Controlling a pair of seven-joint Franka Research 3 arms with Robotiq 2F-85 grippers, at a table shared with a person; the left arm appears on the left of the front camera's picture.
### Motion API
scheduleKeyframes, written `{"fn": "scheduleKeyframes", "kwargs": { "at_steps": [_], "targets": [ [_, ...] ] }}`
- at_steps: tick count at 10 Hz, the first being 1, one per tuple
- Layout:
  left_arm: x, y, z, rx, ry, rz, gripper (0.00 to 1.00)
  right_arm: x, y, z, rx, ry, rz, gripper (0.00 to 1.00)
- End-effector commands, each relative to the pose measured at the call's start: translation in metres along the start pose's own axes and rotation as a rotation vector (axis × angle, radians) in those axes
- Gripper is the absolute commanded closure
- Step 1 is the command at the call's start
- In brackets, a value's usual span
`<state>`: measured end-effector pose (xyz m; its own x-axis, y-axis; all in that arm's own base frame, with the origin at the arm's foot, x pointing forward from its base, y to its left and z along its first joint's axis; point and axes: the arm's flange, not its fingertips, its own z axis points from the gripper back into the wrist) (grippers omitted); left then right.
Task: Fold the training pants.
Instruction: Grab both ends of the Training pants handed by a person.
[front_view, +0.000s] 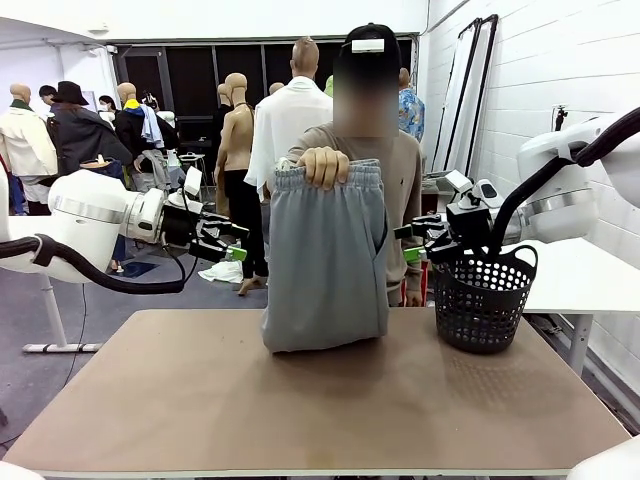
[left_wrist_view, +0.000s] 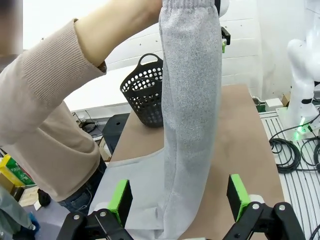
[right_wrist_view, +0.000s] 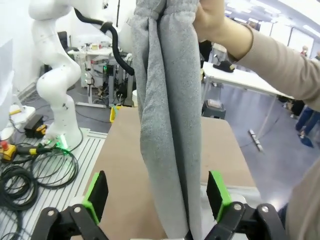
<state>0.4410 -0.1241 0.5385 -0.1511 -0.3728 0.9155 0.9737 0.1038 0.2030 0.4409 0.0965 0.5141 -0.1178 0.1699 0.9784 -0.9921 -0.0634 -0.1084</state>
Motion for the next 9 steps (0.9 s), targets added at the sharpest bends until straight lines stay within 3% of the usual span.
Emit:
{"fn": "scheduleKeyframes", "kwargs": {
  "at_steps": [1, 9],
  "targets": [
    [-0.002, 0.002, -0.004, -0.009, -0.065, 0.001, 0.00, 0.003, -0.004, -0.009, -0.003, -0.067, 0.009, 0.00],
    [0.032, 0.000, -0.012, -0.004, -0.154, -0.006, 0.00, 0.020, -0.007, -0.019, -0.057, -0.179, 0.046, 0.00]
  ]
}}
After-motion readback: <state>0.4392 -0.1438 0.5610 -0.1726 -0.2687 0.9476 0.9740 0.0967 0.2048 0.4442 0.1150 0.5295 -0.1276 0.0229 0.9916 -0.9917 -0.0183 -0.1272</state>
